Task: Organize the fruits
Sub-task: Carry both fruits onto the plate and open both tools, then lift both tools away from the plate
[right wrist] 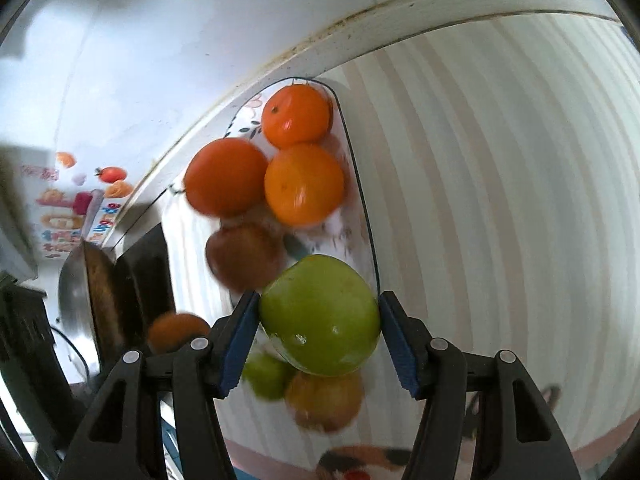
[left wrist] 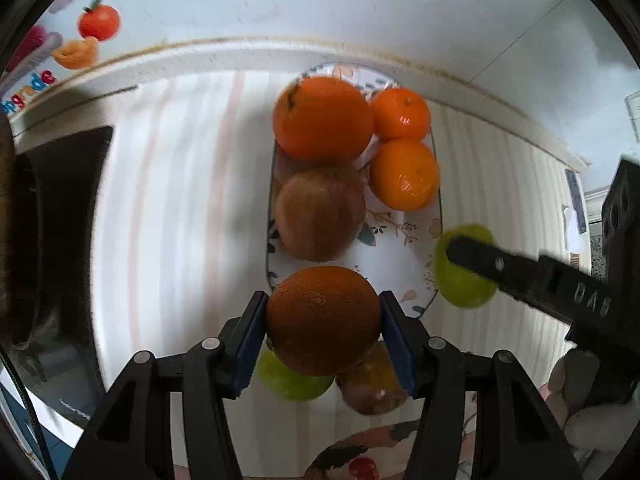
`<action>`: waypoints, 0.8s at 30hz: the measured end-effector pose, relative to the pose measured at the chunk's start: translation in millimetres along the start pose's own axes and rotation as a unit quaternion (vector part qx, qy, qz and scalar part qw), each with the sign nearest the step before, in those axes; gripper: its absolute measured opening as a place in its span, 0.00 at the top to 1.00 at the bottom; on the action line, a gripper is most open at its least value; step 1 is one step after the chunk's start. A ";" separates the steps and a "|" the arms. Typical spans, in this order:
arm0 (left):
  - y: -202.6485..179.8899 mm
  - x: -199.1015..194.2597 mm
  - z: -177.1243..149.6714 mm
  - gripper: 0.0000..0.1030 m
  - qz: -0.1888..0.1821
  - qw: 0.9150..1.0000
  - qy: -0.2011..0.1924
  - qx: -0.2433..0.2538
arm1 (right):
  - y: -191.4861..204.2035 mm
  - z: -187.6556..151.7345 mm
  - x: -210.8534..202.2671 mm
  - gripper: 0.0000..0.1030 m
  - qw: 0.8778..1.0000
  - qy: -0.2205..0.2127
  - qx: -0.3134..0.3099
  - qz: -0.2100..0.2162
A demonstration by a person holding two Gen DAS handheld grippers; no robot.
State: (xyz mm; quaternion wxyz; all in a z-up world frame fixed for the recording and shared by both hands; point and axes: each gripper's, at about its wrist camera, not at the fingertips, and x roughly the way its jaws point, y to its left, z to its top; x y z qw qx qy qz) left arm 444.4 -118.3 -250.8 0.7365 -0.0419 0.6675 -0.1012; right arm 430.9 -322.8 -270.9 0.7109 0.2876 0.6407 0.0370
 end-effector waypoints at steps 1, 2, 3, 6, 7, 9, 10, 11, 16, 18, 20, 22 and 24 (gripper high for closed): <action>-0.8 5.8 0.9 0.49 0.001 1.000 0.004 -0.003 | 3.1 6.7 7.1 0.39 1.000 0.005 0.000 -0.003; -1.9 10.8 2.0 0.49 0.002 1.000 0.008 -0.006 | 3.7 10.4 13.2 0.39 1.000 0.009 0.002 -0.005; -3.1 15.4 2.9 0.49 0.002 1.000 0.013 -0.008 | 4.9 14.3 20.6 0.39 1.000 0.014 0.002 -0.008; -4.5 25.4 1.7 0.48 0.002 1.000 0.027 -0.013 | 5.2 18.7 32.4 0.38 1.000 0.022 0.002 -0.013; -4.3 27.9 1.4 0.48 0.005 0.999 0.032 -0.017 | 4.5 20.2 36.0 0.38 1.000 0.028 0.005 -0.011; -1.7 29.2 -0.1 0.48 0.005 0.999 0.035 -0.025 | 1.0 23.4 38.6 0.26 0.999 0.035 0.015 -0.006; -1.2 29.8 -0.3 0.48 0.009 0.999 0.036 -0.026 | 1.8 23.9 36.3 0.19 0.999 0.032 0.011 -0.007; 0.4 30.2 -0.5 0.44 0.015 0.999 0.036 -0.026 | 2.4 24.0 33.9 0.11 1.000 0.027 0.007 -0.015; 6.2 10.9 -6.3 0.18 0.031 0.999 0.003 -0.026 | 16.6 17.6 11.8 0.07 0.996 -0.005 -0.057 -0.071; 9.3 5.2 -8.6 0.17 0.035 0.999 -0.002 -0.027 | 18.5 12.9 5.7 0.07 0.993 -0.013 -0.073 -0.095; 14.9 -1.9 -13.0 0.17 0.039 0.999 -0.009 -0.032 | 19.5 6.3 1.4 0.07 0.990 -0.019 -0.087 -0.113; 21.8 -8.2 -16.8 0.17 0.054 0.998 -0.021 -0.031 | 22.2 -1.4 -2.2 0.07 0.986 -0.028 -0.101 -0.133; 27.4 -17.7 -22.2 0.17 0.067 0.997 -0.033 -0.030 | 25.7 -11.6 -5.8 0.07 0.981 -0.039 -0.116 -0.148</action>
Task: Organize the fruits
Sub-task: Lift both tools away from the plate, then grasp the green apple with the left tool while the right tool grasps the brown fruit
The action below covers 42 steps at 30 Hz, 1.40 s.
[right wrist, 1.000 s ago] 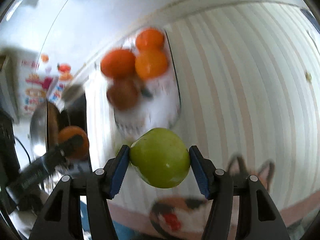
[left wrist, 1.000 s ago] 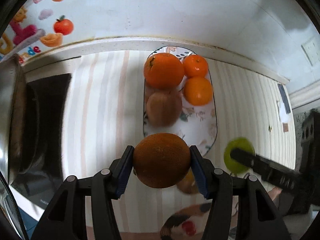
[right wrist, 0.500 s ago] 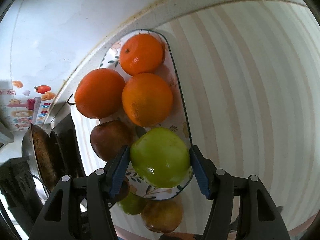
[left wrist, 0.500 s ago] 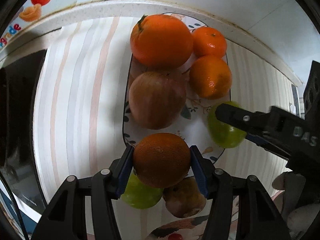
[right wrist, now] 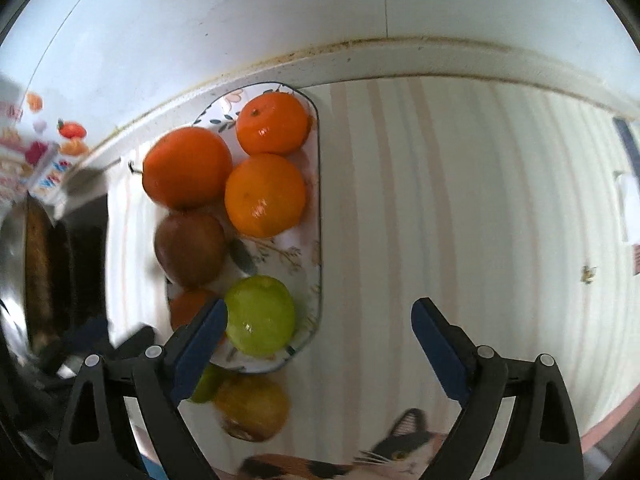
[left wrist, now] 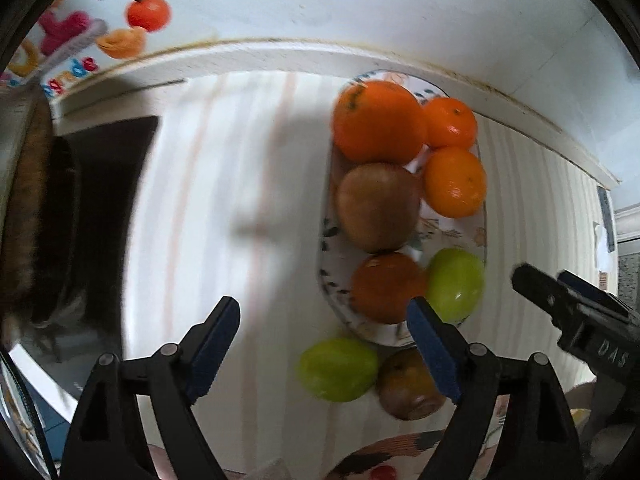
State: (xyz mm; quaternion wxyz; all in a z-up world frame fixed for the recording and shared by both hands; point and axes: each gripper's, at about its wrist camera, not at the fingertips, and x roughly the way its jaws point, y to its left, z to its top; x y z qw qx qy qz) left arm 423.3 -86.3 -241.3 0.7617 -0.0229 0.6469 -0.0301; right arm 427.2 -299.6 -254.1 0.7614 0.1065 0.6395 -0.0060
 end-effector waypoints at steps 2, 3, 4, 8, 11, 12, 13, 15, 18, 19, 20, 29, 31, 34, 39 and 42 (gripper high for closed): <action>5.9 -8.7 -4.0 0.17 0.010 1.000 -0.010 0.002 | 4.2 -11.2 -7.2 0.07 1.000 -0.010 -0.010 -0.014; 8.3 -13.7 -6.3 0.17 0.014 1.000 -0.014 0.003 | 5.8 -17.0 -12.9 0.07 1.000 -0.017 -0.016 -0.019; 10.4 -19.1 -9.4 0.17 0.017 1.000 -0.021 0.004 | 9.0 -21.9 -17.2 0.07 0.999 -0.024 -0.021 -0.024; 16.9 -46.6 -25.2 0.17 0.030 0.998 -0.054 0.008 | 18.4 -43.8 -40.4 0.07 0.998 -0.049 -0.028 -0.030; 15.5 -61.1 -33.4 0.17 0.034 0.997 -0.071 0.014 | 26.2 -58.6 -60.0 0.07 0.997 -0.066 -0.031 -0.032; 16.5 -67.0 -36.6 0.17 0.033 0.997 -0.075 0.014 | 28.8 -63.5 -67.5 0.07 0.996 -0.073 -0.033 -0.037; 17.0 -72.6 -40.5 0.17 0.030 0.996 -0.080 0.014 | 31.5 -67.5 -73.9 0.07 0.995 -0.080 -0.034 -0.042; 17.6 -87.1 -48.9 0.17 0.027 0.995 -0.090 0.018 | 35.8 -77.4 -89.7 0.07 0.994 -0.094 -0.036 -0.045; 17.9 -105.9 -58.4 0.17 0.023 0.994 -0.101 0.025 | 40.7 -91.1 -114.1 0.07 0.992 -0.111 -0.035 -0.045; 17.3 -108.9 -60.4 0.17 0.021 0.994 -0.103 0.026 | 41.9 -95.3 -121.4 0.07 0.992 -0.115 -0.034 -0.040; 16.7 -115.6 -63.7 0.17 0.018 0.994 -0.106 0.029 | 42.6 -99.2 -128.8 0.07 0.992 -0.119 -0.031 -0.035; 10.7 -168.2 -86.5 0.17 -0.001 0.989 -0.138 0.047 | 53.6 -133.0 -188.9 0.07 0.987 -0.155 -0.028 -0.011; 11.9 -176.8 -90.4 0.17 -0.004 0.989 -0.143 0.046 | 55.9 -137.8 -199.2 0.07 0.986 -0.165 -0.029 -0.012; 14.6 -186.9 -93.7 0.17 -0.007 0.987 -0.151 0.043 | 59.2 -143.8 -212.5 0.07 0.984 -0.176 -0.031 -0.011; 15.2 -197.0 -98.0 0.17 -0.008 0.986 -0.164 0.045 | 63.8 -148.6 -224.7 0.07 0.982 -0.188 -0.034 -0.007; 15.4 -197.1 -99.3 0.17 -0.013 0.986 -0.163 0.045 | 65.3 -149.7 -225.8 0.07 0.982 -0.188 -0.035 -0.005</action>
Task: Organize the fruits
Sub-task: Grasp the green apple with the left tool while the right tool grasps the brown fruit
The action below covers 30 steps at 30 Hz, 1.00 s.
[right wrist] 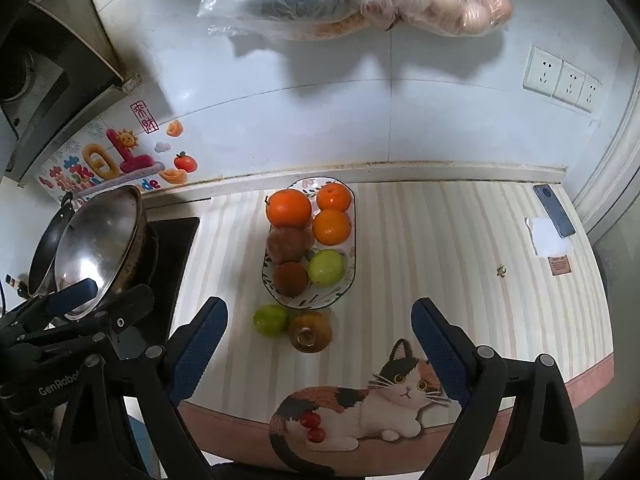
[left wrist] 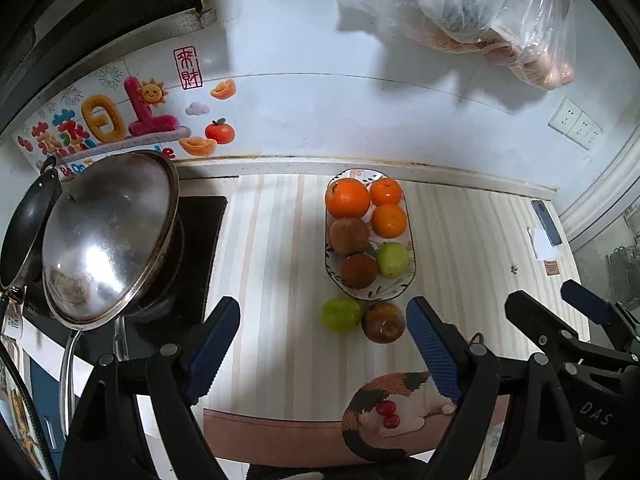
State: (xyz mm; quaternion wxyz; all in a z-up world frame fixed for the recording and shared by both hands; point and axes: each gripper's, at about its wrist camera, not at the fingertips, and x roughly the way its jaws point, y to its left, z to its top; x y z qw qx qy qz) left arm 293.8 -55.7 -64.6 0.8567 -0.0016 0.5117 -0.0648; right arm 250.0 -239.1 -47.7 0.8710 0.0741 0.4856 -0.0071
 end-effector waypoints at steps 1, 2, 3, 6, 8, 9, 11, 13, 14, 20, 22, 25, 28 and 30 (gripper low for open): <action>-0.1 0.5 -0.3 0.17 -0.001 1.000 0.001 0.000 | -0.2 -0.4 0.6 0.07 1.000 0.002 0.001 0.001; 0.0 1.6 -0.7 0.17 -0.002 1.000 0.001 0.000 | -0.2 -0.7 1.6 0.07 1.000 0.003 0.003 0.003; 0.2 2.5 -1.0 0.17 -0.001 1.000 0.002 0.000 | -0.3 -0.3 2.7 0.07 1.000 0.005 0.003 0.003; 1.7 8.3 -2.0 0.17 -0.001 1.000 0.007 -0.004 | -2.0 0.3 8.3 0.07 1.000 0.011 0.007 0.006; 3.2 18.5 -2.1 0.17 0.000 1.000 0.016 -0.006 | -4.6 0.4 14.5 0.07 1.000 0.017 0.012 0.009; 3.2 22.9 -2.3 0.16 0.000 1.000 0.020 -0.006 | -7.0 0.6 19.8 0.07 1.000 0.021 0.015 0.010; 2.8 39.9 -3.3 0.04 -0.001 0.999 0.034 0.001 | -12.8 -0.3 35.9 0.07 0.999 0.036 0.021 0.012; 2.3 56.2 -6.2 0.02 0.009 0.999 0.044 0.010 | -18.2 -3.3 54.7 0.07 0.998 0.054 0.026 0.017; 3.5 69.3 -9.0 0.02 0.017 0.998 0.053 0.012 | -21.5 -5.6 67.6 0.07 0.997 0.065 0.028 0.016; 17.2 140.2 -27.1 0.02 0.049 0.991 0.128 0.001 | -33.9 -32.5 165.5 0.07 0.986 0.154 0.042 0.050; 21.7 159.1 -32.8 0.02 0.057 0.987 0.148 -0.001 | -36.1 -43.6 200.5 0.08 0.979 0.188 0.053 0.061; 28.6 178.3 -38.4 0.02 0.063 0.983 0.174 -0.012 | -41.0 -55.8 239.6 0.09 0.968 0.220 0.086 0.088; 37.4 192.0 -43.6 0.02 0.060 0.979 0.194 -0.032 | -46.1 -65.8 268.6 0.17 0.955 0.243 0.121 0.115; 40.9 196.5 -44.2 0.02 0.063 0.978 0.197 -0.040 | -45.4 -71.9 280.9 0.30 0.949 0.252 0.133 0.135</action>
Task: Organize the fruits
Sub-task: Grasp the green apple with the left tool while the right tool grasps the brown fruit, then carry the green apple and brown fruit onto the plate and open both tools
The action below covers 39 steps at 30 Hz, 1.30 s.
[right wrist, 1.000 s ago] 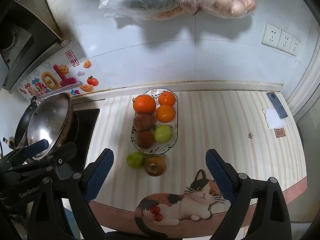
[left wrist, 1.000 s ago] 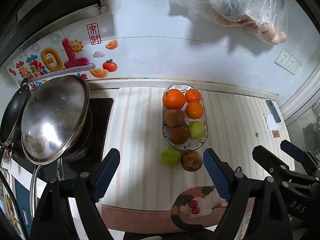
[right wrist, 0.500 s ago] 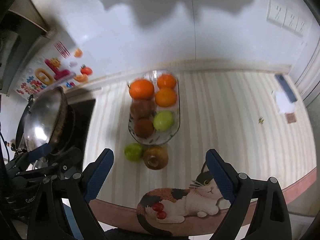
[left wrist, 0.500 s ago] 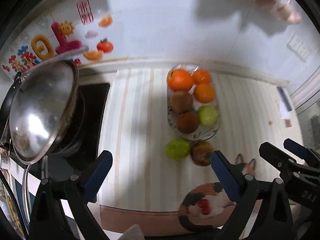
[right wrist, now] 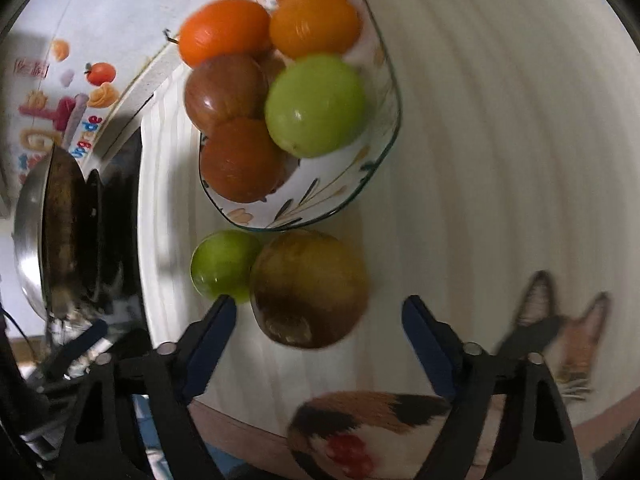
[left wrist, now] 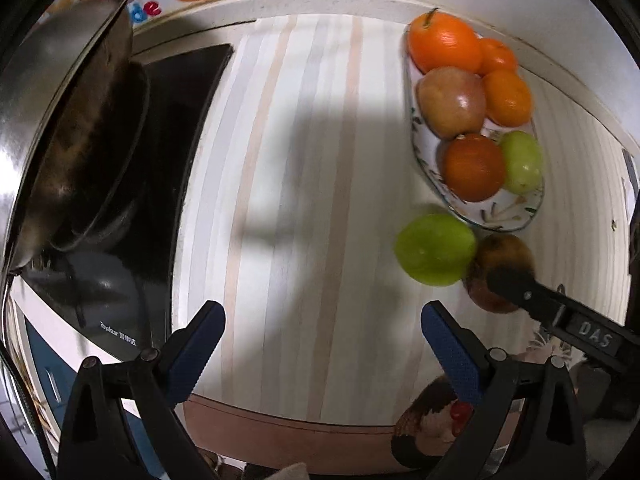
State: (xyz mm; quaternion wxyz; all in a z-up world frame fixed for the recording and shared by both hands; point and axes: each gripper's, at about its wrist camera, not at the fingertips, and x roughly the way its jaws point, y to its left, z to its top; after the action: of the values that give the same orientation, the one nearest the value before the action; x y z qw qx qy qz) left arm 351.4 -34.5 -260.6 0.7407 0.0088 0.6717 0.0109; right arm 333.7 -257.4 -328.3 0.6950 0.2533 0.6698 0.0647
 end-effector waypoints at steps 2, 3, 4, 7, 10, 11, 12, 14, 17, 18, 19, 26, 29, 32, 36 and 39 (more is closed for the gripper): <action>1.1 1.7 2.7 0.02 -0.008 1.000 0.000 -0.007 | -1.3 -1.4 5.2 0.32 1.000 0.001 -0.004 0.008; 0.0 2.1 4.9 0.02 -0.014 1.000 -0.001 -0.009 | -2.3 -3.1 4.5 0.32 1.000 -0.002 -0.009 0.007; -1.1 2.1 6.4 0.02 -0.017 1.000 -0.001 -0.008 | -3.3 -4.1 3.7 0.33 1.000 -0.002 -0.013 0.000; -15.9 2.4 16.3 0.02 -0.028 1.000 -0.005 0.011 | -10.9 -12.1 -8.6 0.33 0.999 -0.010 -0.031 -0.043; -42.2 9.5 25.3 0.02 -0.042 0.998 -0.002 0.046 | -31.3 -20.5 -22.6 0.33 0.998 -0.011 -0.023 -0.061; -49.7 12.9 27.7 0.02 -0.043 0.998 0.001 0.055 | -37.2 -22.1 -26.4 0.33 0.997 -0.012 -0.022 -0.067; -57.5 18.4 30.1 0.02 -0.046 0.997 0.007 0.065 | -40.9 -23.4 -28.8 0.33 0.997 -0.014 -0.022 -0.074; -74.8 33.3 33.4 0.02 -0.060 0.994 0.024 0.087 | -47.9 -26.1 -31.5 0.33 0.996 -0.018 -0.020 -0.083; -93.4 47.5 34.1 0.28 -0.057 0.991 0.030 0.119 | -50.3 -22.3 -38.0 0.33 0.996 -0.021 -0.010 -0.084; -97.4 48.8 33.3 0.42 -0.038 0.991 0.023 0.129 | -49.9 -22.3 -38.9 0.33 0.996 -0.022 -0.009 -0.086; -101.5 46.9 32.0 0.42 -0.027 0.989 0.007 0.145 | -50.2 -21.3 -39.8 0.33 0.996 -0.022 -0.010 -0.087; -91.4 30.9 -3.6 0.44 -0.035 0.987 0.011 0.157 | -32.4 -25.0 -33.6 0.33 0.996 -0.006 -0.041 -0.082; -84.4 27.5 -22.2 0.44 -0.040 0.987 0.021 0.153 | -16.1 -26.9 -24.2 0.33 0.995 0.001 -0.063 -0.083; -80.7 27.4 -26.1 0.44 -0.044 0.989 0.019 0.142 | -7.6 -29.4 -21.5 0.33 0.993 -0.008 -0.079 -0.092; -83.7 26.5 -21.1 0.45 -0.041 0.990 0.012 0.133 | -11.1 -30.8 -22.8 0.32 0.994 -0.004 -0.070 -0.084; -81.4 26.4 -19.2 0.45 -0.042 0.991 0.011 0.130 | -14.1 -30.8 -26.7 0.32 0.994 -0.011 -0.067 -0.083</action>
State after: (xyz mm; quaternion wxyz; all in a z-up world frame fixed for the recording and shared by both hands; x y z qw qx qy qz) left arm 335.3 -115.1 -291.0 0.7256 0.0768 0.6754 -0.1070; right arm 298.1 -272.9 -309.7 0.7206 0.1501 0.6752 0.0489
